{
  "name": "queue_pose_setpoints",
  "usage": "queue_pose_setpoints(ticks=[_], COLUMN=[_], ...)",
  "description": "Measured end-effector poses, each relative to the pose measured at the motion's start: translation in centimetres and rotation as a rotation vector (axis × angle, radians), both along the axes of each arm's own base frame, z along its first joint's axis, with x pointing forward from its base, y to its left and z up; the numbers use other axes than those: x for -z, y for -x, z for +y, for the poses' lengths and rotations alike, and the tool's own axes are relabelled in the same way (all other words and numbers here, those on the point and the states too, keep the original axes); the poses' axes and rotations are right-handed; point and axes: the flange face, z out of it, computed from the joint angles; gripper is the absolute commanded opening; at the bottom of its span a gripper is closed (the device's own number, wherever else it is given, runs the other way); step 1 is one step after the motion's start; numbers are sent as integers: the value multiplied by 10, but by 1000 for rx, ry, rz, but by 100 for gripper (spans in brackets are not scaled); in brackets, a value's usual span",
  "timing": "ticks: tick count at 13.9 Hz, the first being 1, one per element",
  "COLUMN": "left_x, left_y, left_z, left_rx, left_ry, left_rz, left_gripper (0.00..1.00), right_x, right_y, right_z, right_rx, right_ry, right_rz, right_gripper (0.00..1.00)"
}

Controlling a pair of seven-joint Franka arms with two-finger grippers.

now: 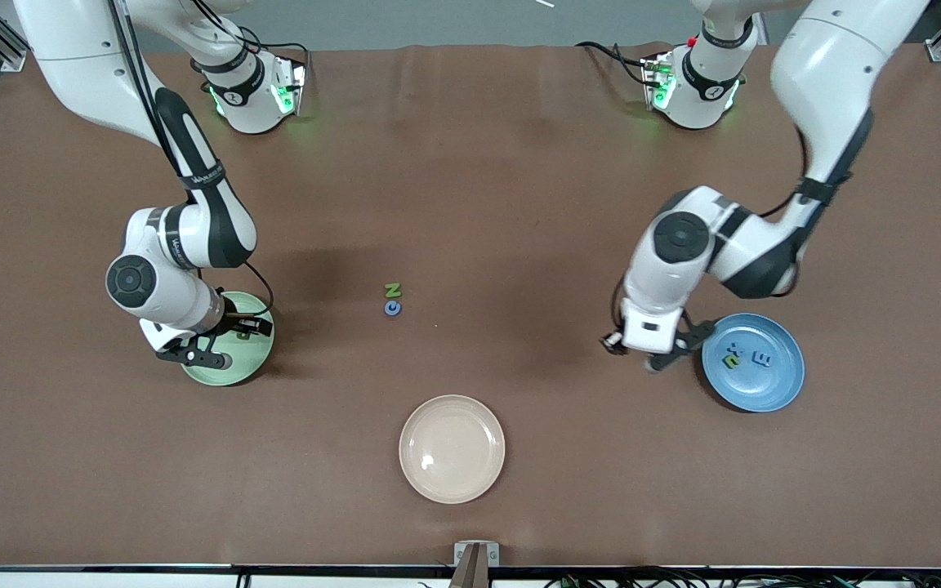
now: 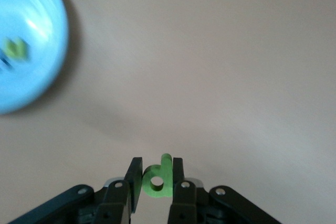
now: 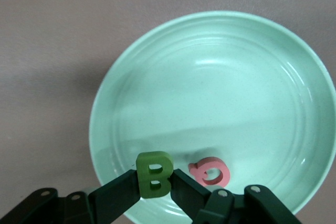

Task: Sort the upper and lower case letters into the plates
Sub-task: 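Place the d in the blue plate while the right gripper places the B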

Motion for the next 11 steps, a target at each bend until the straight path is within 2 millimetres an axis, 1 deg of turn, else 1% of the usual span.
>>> queue_pose_setpoints(ticks=[1,2,3,4,6,8,9,10,11], left_x=[0,0,0,1,10,25,32,37,39], left_y=[-8,-16,-22,-27,-32,-33,-34,-35,-37], left_z=[26,54,79,101,137,162,174,186,197], left_rx=[14,21,20,12,-9,-34,-35,-24,-13], left_ry=[-13,-21,-26,-29,-29,-21,-16,-12,-9], left_rz=[11,18,21,26,46,72,84,92,97], left_gripper=[1,1,1,1,7,24,51,84,100], right_x=[3,6,7,8,7,5,2,-2,-9], right_y=[1,1,2,2,2,0,-3,-6,-9], right_z=[1,2,3,4,4,6,7,9,11], right_rx=[-1,-3,-5,-6,-7,-9,-11,-13,-16], right_ry=[0,0,0,-1,-1,-3,-5,-6,-7], right_rz=[4,7,9,10,9,4,0,11,34], right_gripper=[13,36,89,100,100,100,100,100,100])
